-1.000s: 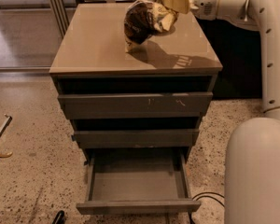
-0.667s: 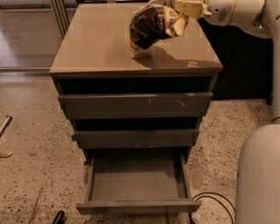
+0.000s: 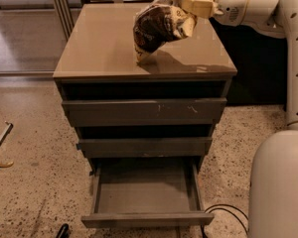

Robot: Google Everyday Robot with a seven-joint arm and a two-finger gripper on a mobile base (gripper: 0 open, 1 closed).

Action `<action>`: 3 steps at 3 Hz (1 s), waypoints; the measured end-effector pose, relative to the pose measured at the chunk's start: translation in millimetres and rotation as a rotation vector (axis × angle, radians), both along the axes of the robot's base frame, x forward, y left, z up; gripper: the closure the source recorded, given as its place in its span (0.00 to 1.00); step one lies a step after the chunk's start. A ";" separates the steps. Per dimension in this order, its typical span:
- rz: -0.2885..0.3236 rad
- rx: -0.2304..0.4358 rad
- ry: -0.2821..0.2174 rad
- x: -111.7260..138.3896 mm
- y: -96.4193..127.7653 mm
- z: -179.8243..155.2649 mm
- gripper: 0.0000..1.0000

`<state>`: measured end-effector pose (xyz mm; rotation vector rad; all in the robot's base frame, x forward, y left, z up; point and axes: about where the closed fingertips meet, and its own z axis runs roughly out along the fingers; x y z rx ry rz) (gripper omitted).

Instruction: Place brown chip bag into bottom drawer

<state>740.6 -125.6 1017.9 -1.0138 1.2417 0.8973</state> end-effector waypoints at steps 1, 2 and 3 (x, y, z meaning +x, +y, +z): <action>0.070 -0.004 -0.057 -37.5 1.1 31.2 1.00; 0.122 -0.034 -0.109 -86.1 -7.1 65.6 1.00; 0.162 -0.092 -0.147 -132.4 -10.6 92.3 1.00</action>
Offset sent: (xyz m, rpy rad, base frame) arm -0.1600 -0.0236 0.1065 -0.0771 -0.1784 0.1739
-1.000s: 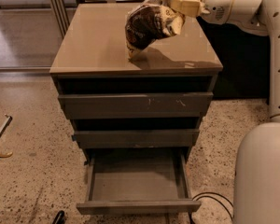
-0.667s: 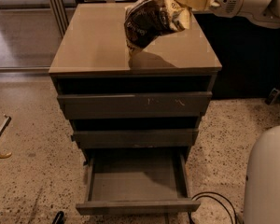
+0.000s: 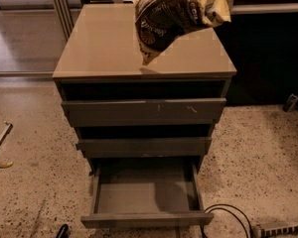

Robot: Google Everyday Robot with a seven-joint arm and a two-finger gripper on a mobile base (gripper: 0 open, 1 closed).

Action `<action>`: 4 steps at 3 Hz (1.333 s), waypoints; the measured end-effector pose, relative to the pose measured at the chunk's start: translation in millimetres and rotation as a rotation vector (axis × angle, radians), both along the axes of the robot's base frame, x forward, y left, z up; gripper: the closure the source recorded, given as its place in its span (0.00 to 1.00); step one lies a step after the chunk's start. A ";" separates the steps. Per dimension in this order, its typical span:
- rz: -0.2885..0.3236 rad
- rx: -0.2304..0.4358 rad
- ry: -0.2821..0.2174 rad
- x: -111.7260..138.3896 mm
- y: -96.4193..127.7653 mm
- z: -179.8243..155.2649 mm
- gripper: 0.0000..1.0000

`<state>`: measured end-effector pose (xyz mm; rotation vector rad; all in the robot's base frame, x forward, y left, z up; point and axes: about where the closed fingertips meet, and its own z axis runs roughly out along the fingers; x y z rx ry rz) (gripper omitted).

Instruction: Place brown chip bag into bottom drawer

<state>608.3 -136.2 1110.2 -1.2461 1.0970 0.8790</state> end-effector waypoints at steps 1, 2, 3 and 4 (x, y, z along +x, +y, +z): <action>0.025 -0.055 -0.027 -44.8 -1.6 16.9 1.00; 0.032 -0.076 -0.038 -86.0 -1.0 18.8 1.00; -0.012 -0.077 -0.036 -118.1 -4.9 4.9 1.00; -0.104 -0.122 -0.016 -132.2 -6.6 -30.8 1.00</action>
Offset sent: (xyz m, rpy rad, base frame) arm -0.1510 0.0042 -0.0058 -0.1096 -0.0147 0.0451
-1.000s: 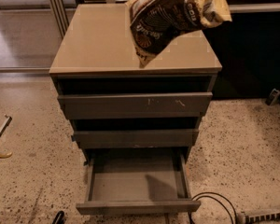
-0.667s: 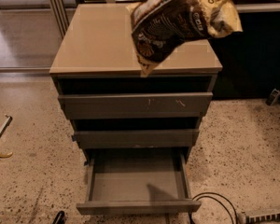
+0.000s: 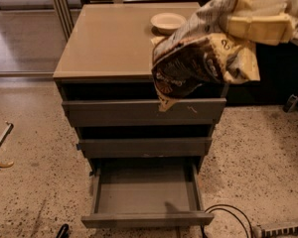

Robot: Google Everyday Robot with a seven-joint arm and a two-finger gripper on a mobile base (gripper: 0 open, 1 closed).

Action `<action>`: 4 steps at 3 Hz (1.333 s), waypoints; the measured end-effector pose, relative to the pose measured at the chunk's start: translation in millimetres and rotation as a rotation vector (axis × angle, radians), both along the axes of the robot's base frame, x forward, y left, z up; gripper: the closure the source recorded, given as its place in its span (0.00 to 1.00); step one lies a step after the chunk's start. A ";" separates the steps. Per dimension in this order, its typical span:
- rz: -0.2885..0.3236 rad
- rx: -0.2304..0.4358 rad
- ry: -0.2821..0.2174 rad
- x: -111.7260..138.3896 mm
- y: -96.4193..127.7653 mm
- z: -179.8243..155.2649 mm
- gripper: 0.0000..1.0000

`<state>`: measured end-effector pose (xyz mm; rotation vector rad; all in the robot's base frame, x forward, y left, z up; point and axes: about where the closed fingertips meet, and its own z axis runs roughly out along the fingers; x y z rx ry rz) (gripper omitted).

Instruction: Place brown chip bag into bottom drawer

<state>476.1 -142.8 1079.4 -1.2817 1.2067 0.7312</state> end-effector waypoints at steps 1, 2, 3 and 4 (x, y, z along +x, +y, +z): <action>-0.036 -0.048 0.105 12.2 18.1 -78.7 1.00; -0.059 -0.084 0.242 37.0 28.2 -172.6 1.00; -0.084 -0.103 0.356 61.8 28.7 -257.0 1.00; -0.111 -0.094 0.454 82.5 28.6 -328.0 1.00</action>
Offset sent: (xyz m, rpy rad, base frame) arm 0.0695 0.0327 -0.2918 -0.1205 0.4154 -0.0966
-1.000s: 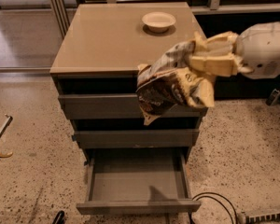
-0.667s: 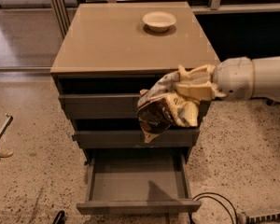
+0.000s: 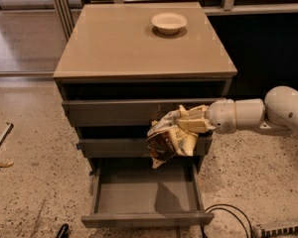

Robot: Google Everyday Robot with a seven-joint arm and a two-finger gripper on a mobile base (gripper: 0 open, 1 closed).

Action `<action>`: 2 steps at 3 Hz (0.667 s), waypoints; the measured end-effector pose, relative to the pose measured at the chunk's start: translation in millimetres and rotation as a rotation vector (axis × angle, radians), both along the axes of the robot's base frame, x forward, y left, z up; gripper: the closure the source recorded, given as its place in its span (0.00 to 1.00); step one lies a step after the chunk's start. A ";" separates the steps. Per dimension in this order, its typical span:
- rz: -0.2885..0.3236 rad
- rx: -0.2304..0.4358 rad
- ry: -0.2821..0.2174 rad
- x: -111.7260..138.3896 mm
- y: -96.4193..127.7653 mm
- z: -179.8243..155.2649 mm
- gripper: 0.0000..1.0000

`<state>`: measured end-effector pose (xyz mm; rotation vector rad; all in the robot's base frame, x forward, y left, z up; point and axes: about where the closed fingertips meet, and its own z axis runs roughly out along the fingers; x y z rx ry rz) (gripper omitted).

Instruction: Place brown chip bag into bottom drawer

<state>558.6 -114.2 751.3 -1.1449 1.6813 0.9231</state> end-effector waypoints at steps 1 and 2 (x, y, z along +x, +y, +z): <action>-0.048 0.034 0.099 12.6 3.2 -62.1 1.00; -0.044 0.037 0.202 14.4 16.2 -117.4 1.00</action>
Offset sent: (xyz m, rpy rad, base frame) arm 0.0169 0.0274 -0.1832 0.0379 0.3248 -0.0462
